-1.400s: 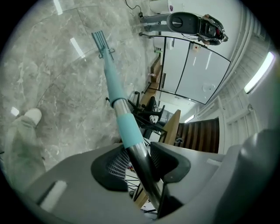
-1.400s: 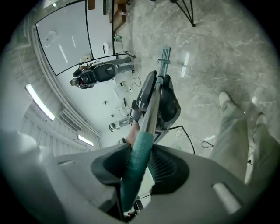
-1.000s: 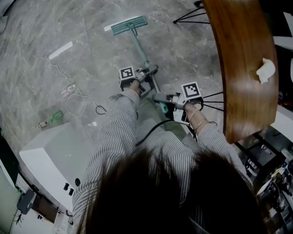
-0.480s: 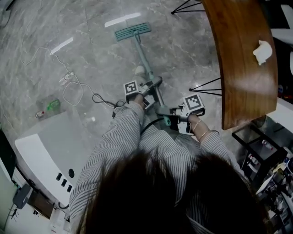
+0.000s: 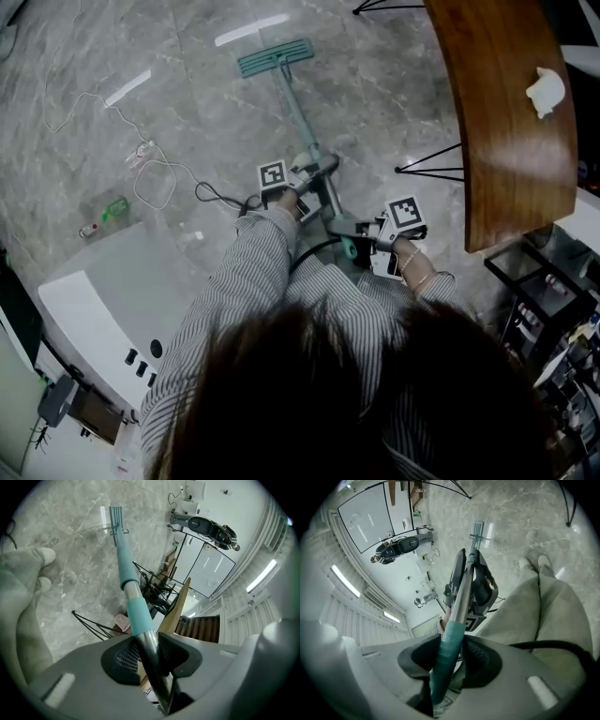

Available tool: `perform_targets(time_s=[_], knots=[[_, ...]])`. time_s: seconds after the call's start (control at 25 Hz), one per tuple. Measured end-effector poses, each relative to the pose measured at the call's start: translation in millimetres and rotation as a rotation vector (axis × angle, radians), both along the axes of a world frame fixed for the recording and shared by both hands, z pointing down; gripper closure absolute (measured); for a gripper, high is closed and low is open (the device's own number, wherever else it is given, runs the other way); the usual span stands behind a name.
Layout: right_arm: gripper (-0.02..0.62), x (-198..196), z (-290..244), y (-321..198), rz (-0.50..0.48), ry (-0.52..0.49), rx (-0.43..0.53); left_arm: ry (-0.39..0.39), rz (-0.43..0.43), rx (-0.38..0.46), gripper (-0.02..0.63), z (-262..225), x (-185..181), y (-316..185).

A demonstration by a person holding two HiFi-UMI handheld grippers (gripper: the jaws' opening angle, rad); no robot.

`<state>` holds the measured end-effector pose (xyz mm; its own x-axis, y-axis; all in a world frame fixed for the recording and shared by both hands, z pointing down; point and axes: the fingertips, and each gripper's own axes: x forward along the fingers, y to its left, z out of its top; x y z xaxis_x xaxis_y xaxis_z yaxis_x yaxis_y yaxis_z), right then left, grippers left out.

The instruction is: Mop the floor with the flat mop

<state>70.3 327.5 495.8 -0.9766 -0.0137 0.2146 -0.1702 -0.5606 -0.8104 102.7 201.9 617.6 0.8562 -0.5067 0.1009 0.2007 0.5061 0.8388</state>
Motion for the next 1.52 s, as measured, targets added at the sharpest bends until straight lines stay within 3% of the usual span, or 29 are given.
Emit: perform_targets(time_s=[0.44,0.56,0.76,1.0,1.2,1.36,1.52], knots=[[0.46,7.8,-5.8,-29.5,0.086,-0.03,0.005,-0.005,0.028,0.012,0.482,-5.3,5.8,-24.4],[0.456,9.5,-9.9,-62.5,0.13,-0.056,0.018,-0.01,-0.003,0.022,0.482,-8.9,5.1,-56.5],[0.451,-10.8,-5.5,-107.5,0.066,-0.022,0.052,0.022,-0.103,0.033,0.477,-5.8,-15.3,-105.5],[0.453,-41.7,10.4,-192.6,0.066,-0.009,0.068,0.026,-0.182,0.046,0.48,8.1,-49.3,-196.4],[0.453,-73.1,10.8,-270.6,0.062,-0.001,0.063,0.018,-0.117,0.049,0.479,9.0,-75.9,-273.0],[0.453,-105.8,13.6,-356.3,0.127,-0.003,0.051,0.003,-0.076,0.05,0.477,10.6,-106.9,-356.0],[0.453,-120.8,12.1,-404.2,0.158,0.004,0.059,-0.025,-0.047,0.055,0.474,7.8,-122.1,-402.0]])
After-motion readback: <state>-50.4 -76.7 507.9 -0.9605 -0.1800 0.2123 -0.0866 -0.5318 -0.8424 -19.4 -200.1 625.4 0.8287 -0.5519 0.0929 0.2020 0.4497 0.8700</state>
